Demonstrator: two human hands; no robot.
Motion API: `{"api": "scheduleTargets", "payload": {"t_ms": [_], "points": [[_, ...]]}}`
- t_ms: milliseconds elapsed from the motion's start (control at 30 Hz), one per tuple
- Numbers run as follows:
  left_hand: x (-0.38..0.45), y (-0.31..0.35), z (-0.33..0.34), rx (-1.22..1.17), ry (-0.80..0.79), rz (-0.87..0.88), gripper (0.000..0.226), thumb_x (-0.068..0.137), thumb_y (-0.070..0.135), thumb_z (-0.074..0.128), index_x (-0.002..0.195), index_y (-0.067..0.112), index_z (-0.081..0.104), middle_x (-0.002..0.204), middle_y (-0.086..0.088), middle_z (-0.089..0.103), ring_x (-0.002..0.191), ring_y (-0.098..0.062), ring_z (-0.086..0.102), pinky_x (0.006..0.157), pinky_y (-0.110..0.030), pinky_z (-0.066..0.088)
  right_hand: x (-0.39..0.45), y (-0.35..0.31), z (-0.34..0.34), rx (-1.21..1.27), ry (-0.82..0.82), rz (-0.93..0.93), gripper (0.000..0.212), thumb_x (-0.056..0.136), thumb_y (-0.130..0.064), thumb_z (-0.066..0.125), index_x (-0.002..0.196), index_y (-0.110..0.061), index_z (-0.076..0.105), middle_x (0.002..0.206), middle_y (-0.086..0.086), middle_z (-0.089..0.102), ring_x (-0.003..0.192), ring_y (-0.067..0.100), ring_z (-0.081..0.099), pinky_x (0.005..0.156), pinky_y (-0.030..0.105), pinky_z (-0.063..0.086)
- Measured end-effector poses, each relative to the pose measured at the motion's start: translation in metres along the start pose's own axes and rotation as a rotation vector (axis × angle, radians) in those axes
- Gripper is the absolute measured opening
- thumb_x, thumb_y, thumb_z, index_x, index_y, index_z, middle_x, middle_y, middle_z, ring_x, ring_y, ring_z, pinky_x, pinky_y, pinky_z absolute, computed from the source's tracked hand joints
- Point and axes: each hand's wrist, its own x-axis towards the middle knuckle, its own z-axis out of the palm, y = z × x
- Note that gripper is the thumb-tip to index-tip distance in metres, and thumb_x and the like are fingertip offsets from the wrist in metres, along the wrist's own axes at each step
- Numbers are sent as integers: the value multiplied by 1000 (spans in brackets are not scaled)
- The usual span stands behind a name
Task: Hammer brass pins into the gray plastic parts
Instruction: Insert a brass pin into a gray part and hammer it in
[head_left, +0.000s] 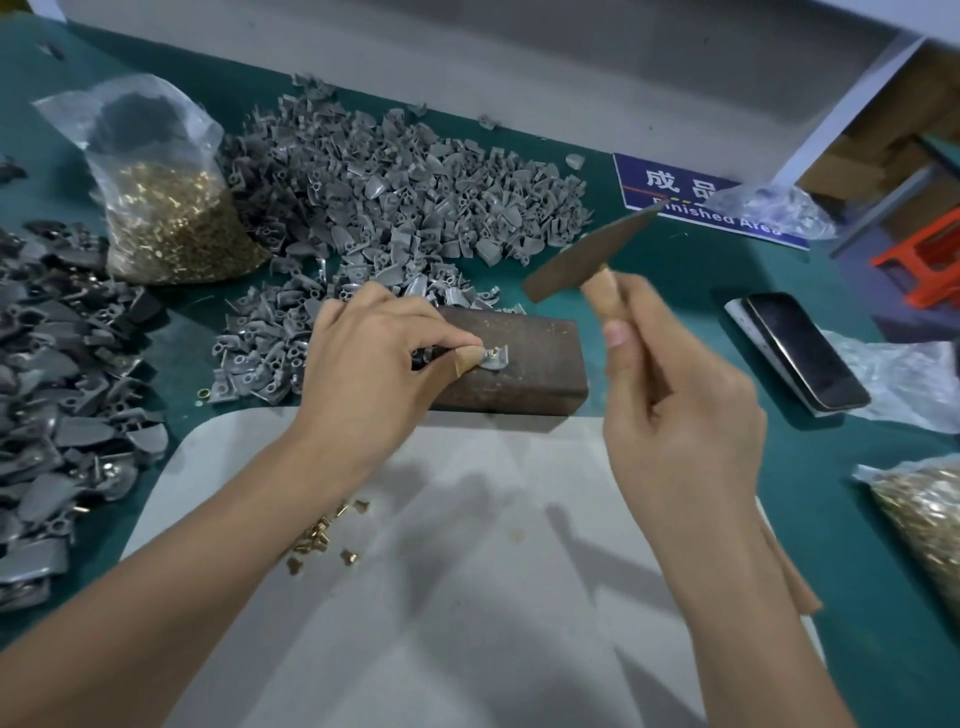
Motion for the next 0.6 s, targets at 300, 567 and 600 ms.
{"api": "scheduleTargets", "payload": {"t_ms": [300,567,600], "points": [[1,0,0,15,14,-1,16,86,51,73,96,41,80,90,23,69,90,-12,49,78,-34,26,-1,2,4,-16,-74,-41,32,102,-43,45,132,-48,54,76,-10,63,65,15,52,55,32,39],[-1,0,1,4,6,-11,11,87,49,72,94,43,79,89,23,69,90,-10,49,82,-37,32,0,6,5,-6,-80,-17,31,103,-44,48,132,-52,56,89,-10,73,78,19,65,62,32,45],[-1,0,1,4,7,-19,12,88,49,72,95,44,79,89,24,68,91,-10,49,83,-39,33,1,8,4,-29,-147,14,31,102,-46,49,130,-56,55,91,-11,74,80,20,65,64,32,45]]}}
